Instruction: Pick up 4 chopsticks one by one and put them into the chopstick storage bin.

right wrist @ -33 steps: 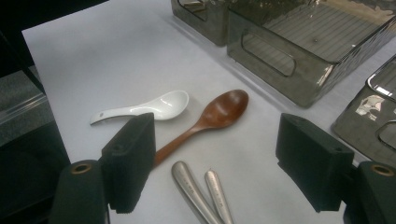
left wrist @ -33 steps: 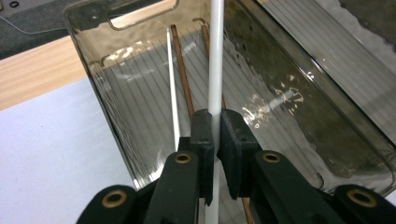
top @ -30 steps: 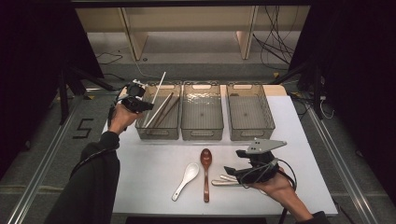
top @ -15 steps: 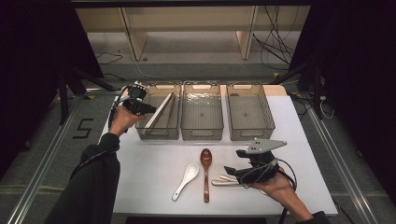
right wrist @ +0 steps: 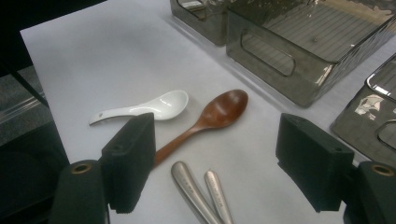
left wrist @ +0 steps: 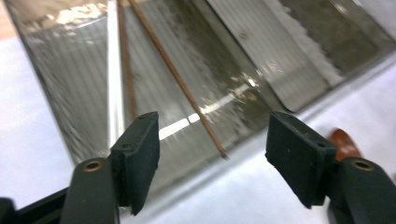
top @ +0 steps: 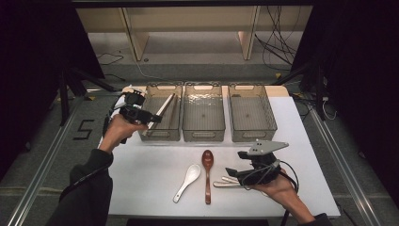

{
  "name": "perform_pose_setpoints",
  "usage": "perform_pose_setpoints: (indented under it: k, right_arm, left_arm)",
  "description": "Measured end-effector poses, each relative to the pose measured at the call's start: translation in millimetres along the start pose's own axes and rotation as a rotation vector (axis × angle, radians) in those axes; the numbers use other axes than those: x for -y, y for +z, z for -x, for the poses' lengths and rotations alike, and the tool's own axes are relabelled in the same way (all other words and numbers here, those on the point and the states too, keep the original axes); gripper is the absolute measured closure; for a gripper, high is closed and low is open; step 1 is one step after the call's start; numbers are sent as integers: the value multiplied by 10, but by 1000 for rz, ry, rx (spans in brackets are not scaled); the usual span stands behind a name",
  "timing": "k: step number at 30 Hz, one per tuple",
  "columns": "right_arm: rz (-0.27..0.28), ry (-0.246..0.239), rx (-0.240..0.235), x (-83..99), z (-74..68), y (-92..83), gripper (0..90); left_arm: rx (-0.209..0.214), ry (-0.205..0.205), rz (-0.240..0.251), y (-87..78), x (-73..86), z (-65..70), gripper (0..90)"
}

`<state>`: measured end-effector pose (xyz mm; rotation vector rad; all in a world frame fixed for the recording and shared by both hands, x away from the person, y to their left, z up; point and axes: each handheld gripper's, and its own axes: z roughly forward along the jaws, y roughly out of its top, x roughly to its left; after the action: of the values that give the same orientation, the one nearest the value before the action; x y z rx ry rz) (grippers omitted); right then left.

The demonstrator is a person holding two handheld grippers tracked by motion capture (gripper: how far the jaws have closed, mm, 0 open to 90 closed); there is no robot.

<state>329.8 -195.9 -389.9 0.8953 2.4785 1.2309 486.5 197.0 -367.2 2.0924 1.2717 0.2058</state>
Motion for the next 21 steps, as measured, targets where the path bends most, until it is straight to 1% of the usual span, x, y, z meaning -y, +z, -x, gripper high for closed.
perform_pose_setpoints:
  k: [2, 4, 6, 9, 12, 16, 20, 21]
  right_arm:
    - [-1, 1, 1, 0, 0, 2, 295]
    - [-2, 4, 2, -2, -5, 4, 295]
    - [-1, 2, 3, -4, -9, 3, 295]
    - [2, -1, 8, -4, -10, -7, 295]
    - [1, 1, 8, 0, -4, -8, 295]
    - [2, 1, 7, -1, -2, -8, 294]
    - [0, -1, 7, 1, -4, -5, 294]
    - [1, 0, 8, 2, -2, -7, 294]
  left_arm:
    - [3, 8, -9, -2, 78, 60, 318]
    - [0, 25, -42, 18, 123, 110, 305]
    - [-12, 29, -28, 15, 162, 141, 297]
    - [-20, 40, -39, 21, 217, 154, 281]
    - [-13, 36, -41, 17, 276, 184, 267]
    - [6, 64, -58, 35, 355, 286, 254]
    - [18, 112, -99, 87, 440, 435, 240]
    - [21, 123, -102, 98, 456, 465, 236]
